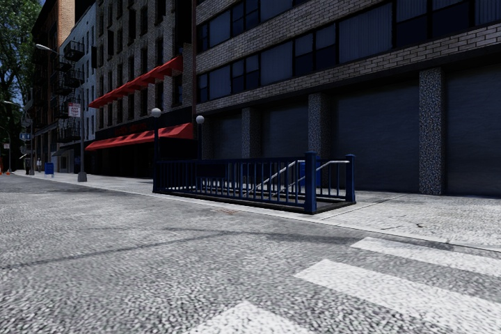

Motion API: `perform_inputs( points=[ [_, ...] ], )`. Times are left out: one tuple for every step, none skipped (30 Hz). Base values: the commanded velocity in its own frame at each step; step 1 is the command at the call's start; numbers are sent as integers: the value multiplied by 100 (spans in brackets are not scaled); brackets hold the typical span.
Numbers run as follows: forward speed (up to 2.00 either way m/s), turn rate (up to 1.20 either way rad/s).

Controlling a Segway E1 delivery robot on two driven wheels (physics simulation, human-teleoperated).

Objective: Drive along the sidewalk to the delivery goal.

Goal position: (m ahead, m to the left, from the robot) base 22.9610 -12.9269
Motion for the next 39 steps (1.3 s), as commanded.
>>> perform_inputs(
  points=[
    [0, 0],
    [0, 0],
    [0, 0],
    [0, 0],
    [0, 0],
    [0, 0],
    [0, 0],
    [0, 0],
    [0, 0],
    [0, 0],
    [0, 0],
    [0, 0],
    [0, 0],
    [0, 0],
    [0, 0],
    [0, 0],
    [0, 0],
    [0, 0],
    [0, 0],
    [0, 0],
    [0, 0],
    [0, 0],
    [0, 0],
    [0, 0],
    [0, 0],
    [0, 0],
    [0, 0],
    [0, 0],
    [0, 0],
    [0, 0],
    [0, -28],
    [0, -52],
    [0, -73],
    [0, -100],
    [0, -120],
    [0, -120],
    [0, -120],
    [0, -120],
    [0, -120]
  ],
)
